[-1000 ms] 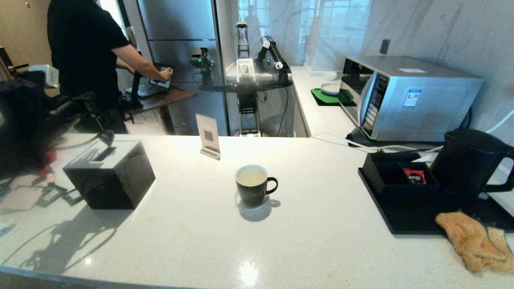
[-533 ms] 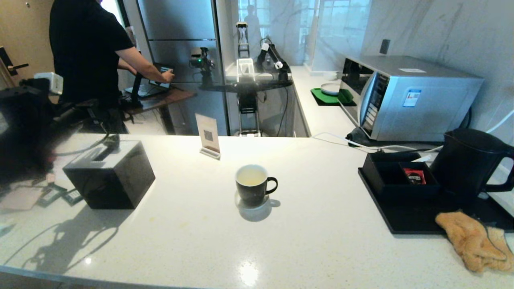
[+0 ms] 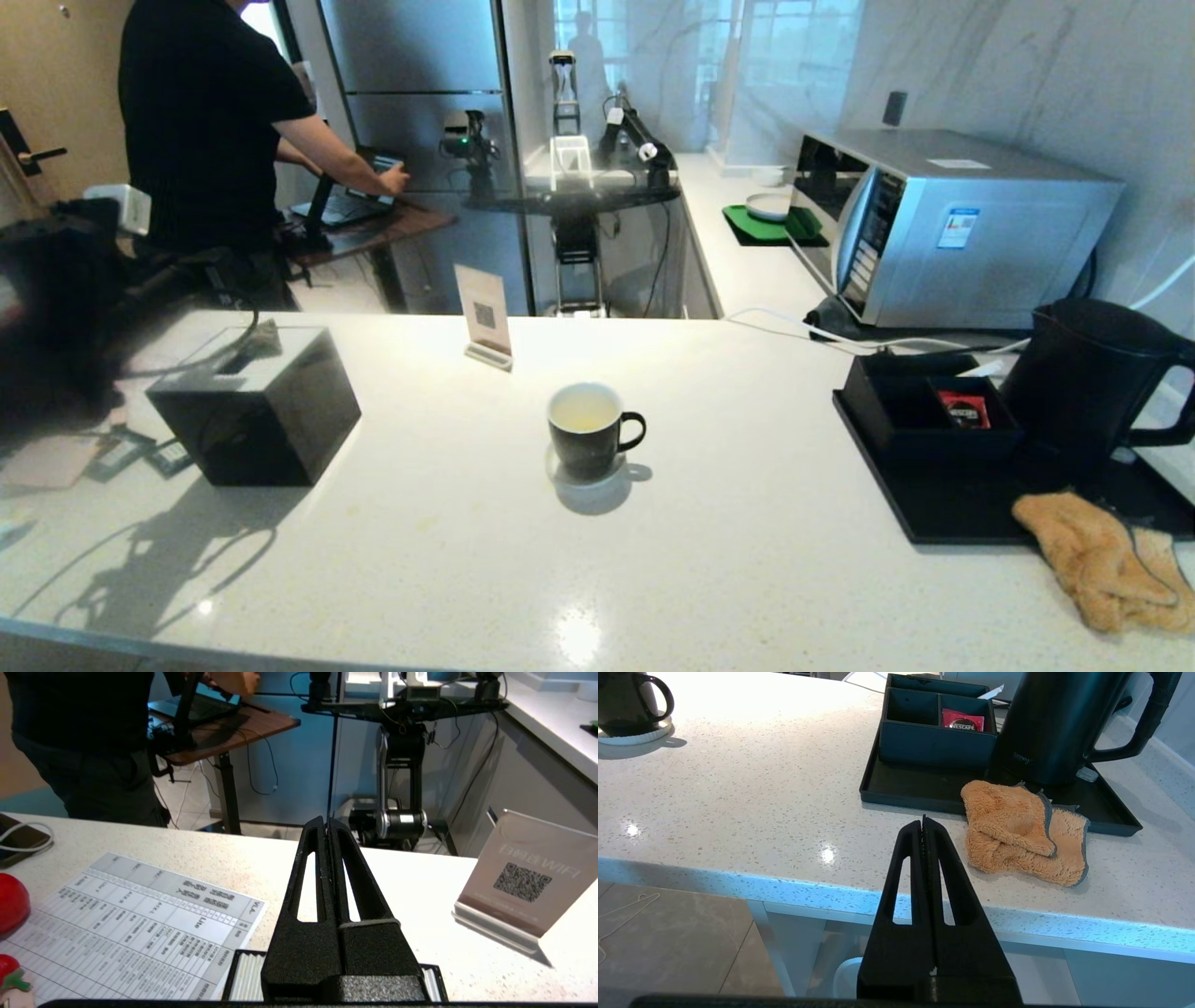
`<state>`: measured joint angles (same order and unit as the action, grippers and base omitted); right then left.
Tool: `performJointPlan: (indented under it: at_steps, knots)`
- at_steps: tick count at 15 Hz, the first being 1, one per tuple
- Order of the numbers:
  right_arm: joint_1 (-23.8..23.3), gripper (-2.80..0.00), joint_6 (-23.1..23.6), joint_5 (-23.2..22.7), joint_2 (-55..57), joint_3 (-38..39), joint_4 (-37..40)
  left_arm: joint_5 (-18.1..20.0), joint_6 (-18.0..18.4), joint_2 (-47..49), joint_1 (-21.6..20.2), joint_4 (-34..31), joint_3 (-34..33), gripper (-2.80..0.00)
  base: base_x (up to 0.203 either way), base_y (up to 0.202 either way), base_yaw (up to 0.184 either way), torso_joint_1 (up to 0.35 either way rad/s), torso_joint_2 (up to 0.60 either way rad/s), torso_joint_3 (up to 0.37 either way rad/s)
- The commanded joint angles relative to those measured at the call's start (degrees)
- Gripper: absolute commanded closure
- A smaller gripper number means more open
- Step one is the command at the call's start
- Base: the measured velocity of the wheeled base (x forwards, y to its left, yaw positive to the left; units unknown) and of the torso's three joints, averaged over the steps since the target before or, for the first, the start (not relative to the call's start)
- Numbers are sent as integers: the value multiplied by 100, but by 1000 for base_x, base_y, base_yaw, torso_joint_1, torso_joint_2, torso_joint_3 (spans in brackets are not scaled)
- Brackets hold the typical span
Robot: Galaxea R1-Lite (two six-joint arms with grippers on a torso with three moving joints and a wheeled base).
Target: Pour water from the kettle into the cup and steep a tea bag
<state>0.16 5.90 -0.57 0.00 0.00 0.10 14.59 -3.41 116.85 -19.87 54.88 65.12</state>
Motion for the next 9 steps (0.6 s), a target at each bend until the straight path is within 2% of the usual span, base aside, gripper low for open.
performJointPlan:
  at_steps: [1, 9]
  knots:
    - [2, 0, 8, -4, 9, 0, -1, 9, -10, -63, -17, 31, 27, 0, 0, 0, 0, 0, 0, 0]
    - [2, 0, 8, -4, 9, 0, -1, 9, -19, -213, -212, 22, -8, 0, 0, 0, 0, 0, 0, 0]
